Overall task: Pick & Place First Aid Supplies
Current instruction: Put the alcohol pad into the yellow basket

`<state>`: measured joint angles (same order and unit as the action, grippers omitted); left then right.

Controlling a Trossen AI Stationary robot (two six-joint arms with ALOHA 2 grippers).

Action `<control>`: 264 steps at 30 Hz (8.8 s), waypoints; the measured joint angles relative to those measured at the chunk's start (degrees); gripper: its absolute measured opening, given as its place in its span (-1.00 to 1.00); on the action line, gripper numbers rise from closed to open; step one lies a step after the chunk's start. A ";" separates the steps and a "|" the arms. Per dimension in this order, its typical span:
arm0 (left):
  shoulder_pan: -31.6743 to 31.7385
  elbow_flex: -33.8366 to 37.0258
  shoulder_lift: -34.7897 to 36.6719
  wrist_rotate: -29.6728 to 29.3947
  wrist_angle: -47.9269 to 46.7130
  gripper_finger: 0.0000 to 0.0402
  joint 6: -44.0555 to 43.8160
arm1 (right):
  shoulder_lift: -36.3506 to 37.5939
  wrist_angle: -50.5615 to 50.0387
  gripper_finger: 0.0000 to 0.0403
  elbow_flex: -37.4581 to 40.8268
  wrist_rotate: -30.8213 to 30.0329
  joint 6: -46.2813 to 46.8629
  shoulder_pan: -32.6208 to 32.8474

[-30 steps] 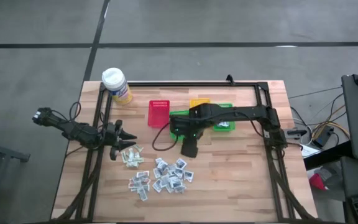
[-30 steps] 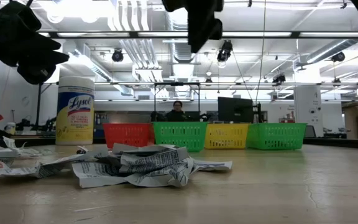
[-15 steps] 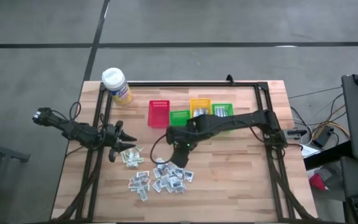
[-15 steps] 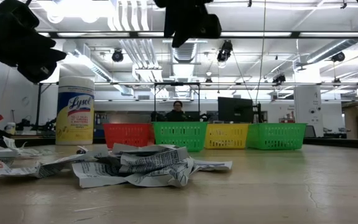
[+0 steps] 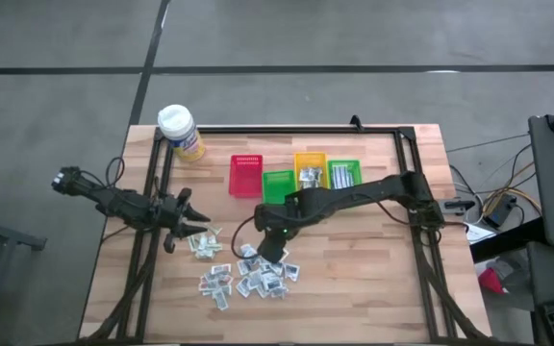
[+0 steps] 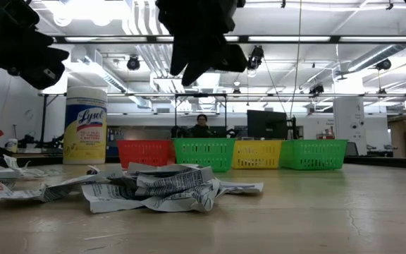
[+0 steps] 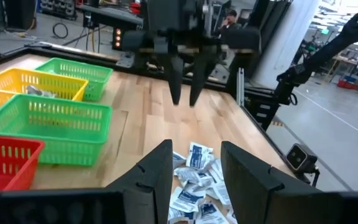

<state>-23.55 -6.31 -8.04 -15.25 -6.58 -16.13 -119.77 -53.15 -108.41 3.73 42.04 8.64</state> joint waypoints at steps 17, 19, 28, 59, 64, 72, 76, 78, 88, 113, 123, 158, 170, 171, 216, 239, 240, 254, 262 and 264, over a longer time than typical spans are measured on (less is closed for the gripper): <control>0.00 0.00 0.75 1.31 -1.19 -0.35 0.80 | 0.00 9.07 -0.49 10.45 4.00 -0.54 0.24; 0.00 0.00 0.75 1.31 -1.17 -0.35 0.80 | -0.19 11.91 -0.49 10.80 4.15 -0.59 0.24; 0.00 0.00 0.75 3.96 -2.16 -0.35 0.65 | -0.90 13.98 -0.40 12.60 4.62 -0.58 0.24; 0.00 0.00 0.95 4.74 -2.94 -0.35 -0.35 | -4.24 14.97 -0.38 14.97 6.30 -3.24 0.17; 0.00 0.00 0.95 4.74 -2.93 -0.35 -0.34 | -4.24 14.98 -0.39 17.02 6.31 -3.24 0.20; 0.00 0.00 0.95 4.72 -2.92 -0.35 -0.41 | -4.24 14.50 -0.39 18.10 4.40 -5.24 0.15; 0.00 0.00 0.95 4.72 -2.92 -0.35 -0.51 | -4.20 14.68 -0.39 19.05 3.61 -5.66 0.09; 0.00 0.00 0.95 4.72 -2.92 -0.35 -0.51 | -4.11 14.91 -0.39 19.53 3.62 -5.66 0.00; 0.00 0.00 0.95 4.72 -2.92 -0.35 -0.56 | -4.04 14.76 -0.45 20.03 2.27 -6.30 -0.04; 0.02 0.00 0.95 4.72 -2.96 -0.35 -0.36 | -4.17 14.37 -0.48 14.03 2.39 -13.75 -0.13; 0.02 0.00 0.93 4.72 -3.09 -0.35 -0.14 | -4.17 16.72 -0.47 16.61 4.46 -12.92 -0.17; 0.02 0.00 0.93 4.71 -3.53 -0.35 -0.32 | -3.34 -2.78 -0.61 20.20 -0.29 -17.12 -1.99; 0.02 0.00 0.93 4.72 -3.79 -0.35 -0.32 | -0.14 -10.04 -0.51 19.98 -1.11 -19.61 -4.66; 0.02 0.00 0.93 4.72 -3.88 -0.35 -0.33 | 0.02 -10.11 -0.51 19.98 -1.10 -19.59 -4.66; 0.02 0.00 0.95 4.70 -4.43 -0.35 -0.49 | -3.27 -3.65 -0.32 20.92 0.98 -8.99 -4.55; 0.00 0.00 0.95 4.68 -4.44 -0.35 -0.59 | -0.51 -7.81 -0.96 15.58 4.37 -11.81 -4.59; 0.01 0.00 0.95 4.68 -4.40 -0.35 -0.63 | -0.21 -8.44 -0.96 15.19 4.78 -12.34 -4.58; 0.00 0.00 0.95 4.68 -4.16 -0.35 -1.04 | 8.14 -14.13 -0.96 8.52 2.43 -17.09 -7.01; 0.02 0.01 0.95 4.68 -4.18 -0.35 -1.06 | 16.06 -14.25 -0.96 8.51 -7.33 -17.25 -10.51; 0.00 0.00 0.93 4.68 -4.19 -0.35 -1.06 | 17.46 -14.27 -0.96 8.51 -9.68 -17.25 -11.44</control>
<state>-23.55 -6.31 -7.11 -10.57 -10.76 -17.19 -102.30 -67.42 -99.90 -5.96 24.80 -2.80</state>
